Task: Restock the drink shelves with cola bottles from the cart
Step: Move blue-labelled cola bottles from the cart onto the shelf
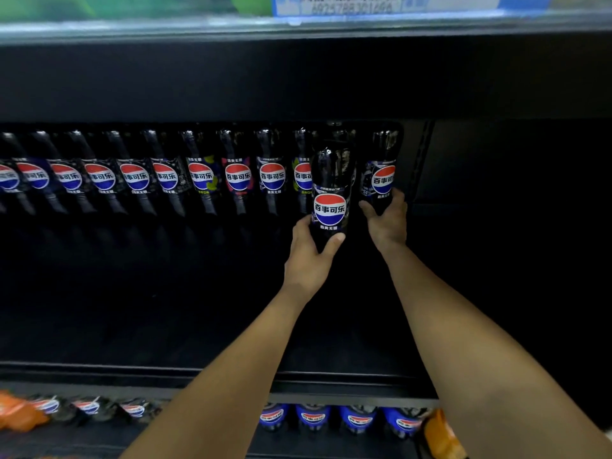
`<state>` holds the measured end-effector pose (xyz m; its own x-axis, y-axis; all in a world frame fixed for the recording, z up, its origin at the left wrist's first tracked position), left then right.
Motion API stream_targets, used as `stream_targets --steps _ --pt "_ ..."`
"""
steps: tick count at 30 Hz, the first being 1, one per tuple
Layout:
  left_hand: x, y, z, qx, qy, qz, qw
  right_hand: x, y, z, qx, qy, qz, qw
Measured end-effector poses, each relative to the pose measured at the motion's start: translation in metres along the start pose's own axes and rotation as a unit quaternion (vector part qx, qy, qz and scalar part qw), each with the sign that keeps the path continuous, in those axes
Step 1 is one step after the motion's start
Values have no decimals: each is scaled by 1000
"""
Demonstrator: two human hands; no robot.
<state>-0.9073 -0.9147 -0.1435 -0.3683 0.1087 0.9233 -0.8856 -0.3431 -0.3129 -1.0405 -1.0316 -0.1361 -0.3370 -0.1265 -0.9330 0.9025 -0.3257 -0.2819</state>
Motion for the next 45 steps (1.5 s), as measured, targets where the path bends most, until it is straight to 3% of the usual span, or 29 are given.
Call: stream_targets --steps 19,26,29,33,35,40,45 --pt "1 0 -1 9 -10 -2 1000 -1 7 10 26 18 -35 999" --pt "4 0 -3 3 -9 -4 1000 -9 8 1 12 46 1 999" --pt "8 -3 -2 3 4 6 1000 -23 14 -20 54 60 30 996" --pt "6 -17 1 -5 5 5 1000 -41 23 -61 122 1 -2 993" --pt "0 -33 3 -5 2 -5 1000 -47 31 -81 97 -13 29 995" --pt "-20 -89 7 6 8 -10 1000 -71 68 -124 -61 -19 154 986" --pt "-43 -175 8 11 12 1 1000 -108 130 -169 -163 -18 200 966"
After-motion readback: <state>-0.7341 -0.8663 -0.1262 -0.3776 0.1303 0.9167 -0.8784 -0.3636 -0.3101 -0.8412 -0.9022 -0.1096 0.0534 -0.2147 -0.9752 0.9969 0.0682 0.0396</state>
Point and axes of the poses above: each hand's wrist, its own z-axis towards the middle knuckle, its own y-axis out of the palm, x = y × z, the point moved 1 cm from there along z, towards the middle knuckle, and after that the axes turned 1 degree about x, right-handed, at the moved point
